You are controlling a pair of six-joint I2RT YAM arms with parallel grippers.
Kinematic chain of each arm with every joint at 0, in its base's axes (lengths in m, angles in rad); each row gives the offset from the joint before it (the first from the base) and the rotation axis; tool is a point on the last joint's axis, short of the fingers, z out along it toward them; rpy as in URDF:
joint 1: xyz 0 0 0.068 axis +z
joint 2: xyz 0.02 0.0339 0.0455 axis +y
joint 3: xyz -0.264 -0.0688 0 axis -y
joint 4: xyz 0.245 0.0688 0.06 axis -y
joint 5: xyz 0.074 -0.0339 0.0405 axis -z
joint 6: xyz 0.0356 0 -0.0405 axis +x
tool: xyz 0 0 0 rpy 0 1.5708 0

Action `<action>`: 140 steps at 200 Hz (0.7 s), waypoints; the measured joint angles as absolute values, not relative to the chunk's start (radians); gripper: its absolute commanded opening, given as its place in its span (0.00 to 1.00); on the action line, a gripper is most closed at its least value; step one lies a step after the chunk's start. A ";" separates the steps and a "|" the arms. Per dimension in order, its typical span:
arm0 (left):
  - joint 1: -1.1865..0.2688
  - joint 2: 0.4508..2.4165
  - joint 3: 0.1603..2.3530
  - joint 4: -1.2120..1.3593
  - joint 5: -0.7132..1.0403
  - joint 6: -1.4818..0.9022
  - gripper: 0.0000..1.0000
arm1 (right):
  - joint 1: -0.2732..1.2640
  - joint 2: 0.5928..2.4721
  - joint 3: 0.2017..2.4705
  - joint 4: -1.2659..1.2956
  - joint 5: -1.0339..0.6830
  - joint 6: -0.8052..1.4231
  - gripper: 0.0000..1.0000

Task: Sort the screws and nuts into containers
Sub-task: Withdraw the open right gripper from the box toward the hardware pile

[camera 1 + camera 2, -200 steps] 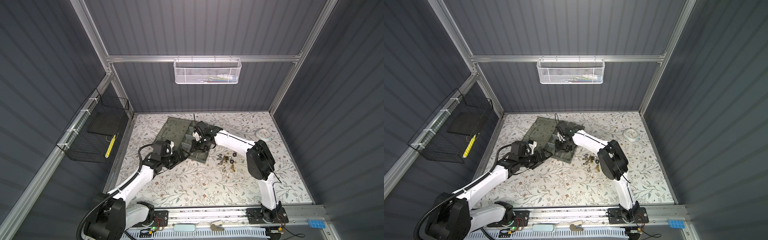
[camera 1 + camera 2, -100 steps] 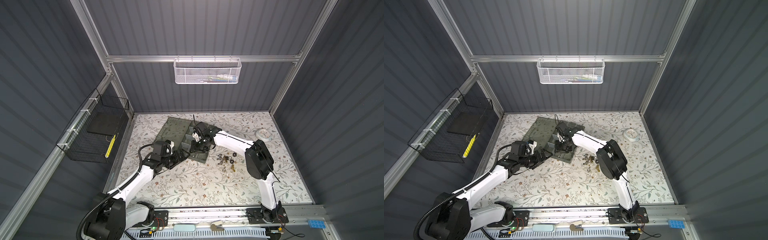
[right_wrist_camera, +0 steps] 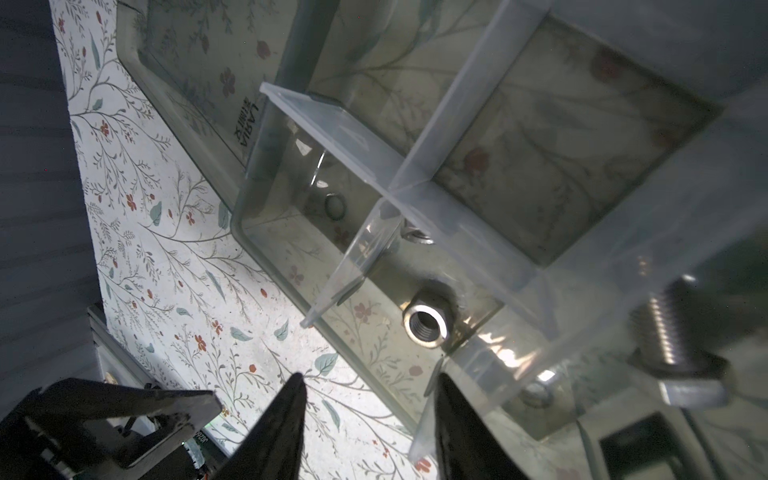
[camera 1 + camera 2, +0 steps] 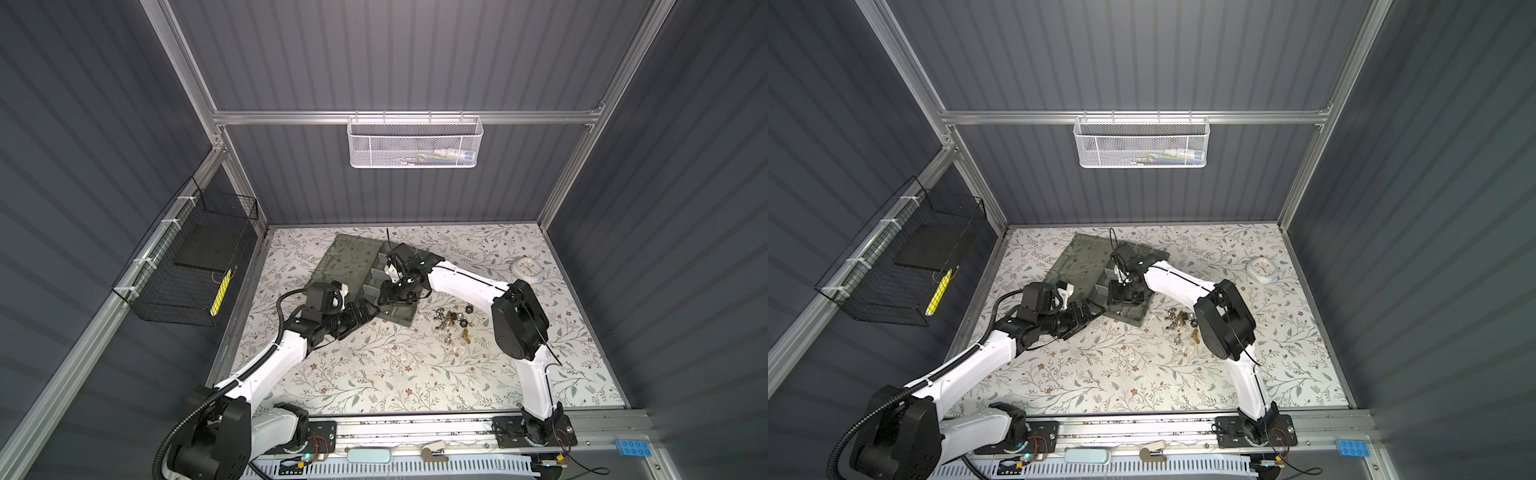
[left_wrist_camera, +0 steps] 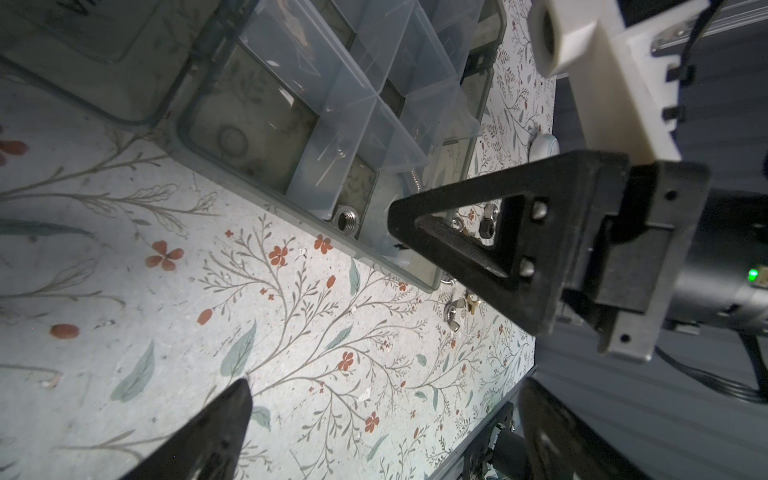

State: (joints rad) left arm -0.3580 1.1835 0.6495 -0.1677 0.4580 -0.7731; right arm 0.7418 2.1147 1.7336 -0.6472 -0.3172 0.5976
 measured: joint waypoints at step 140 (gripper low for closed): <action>-0.430 1.261 0.874 -0.247 0.434 -0.691 1.00 | 0.562 1.782 1.555 -0.657 -0.236 0.559 0.99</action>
State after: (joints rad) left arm -0.4297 1.2606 0.8738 -0.2474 0.4339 -0.6907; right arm 0.5621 1.7821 1.5547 -0.6571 -0.2359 0.5587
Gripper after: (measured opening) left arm 0.997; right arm 0.981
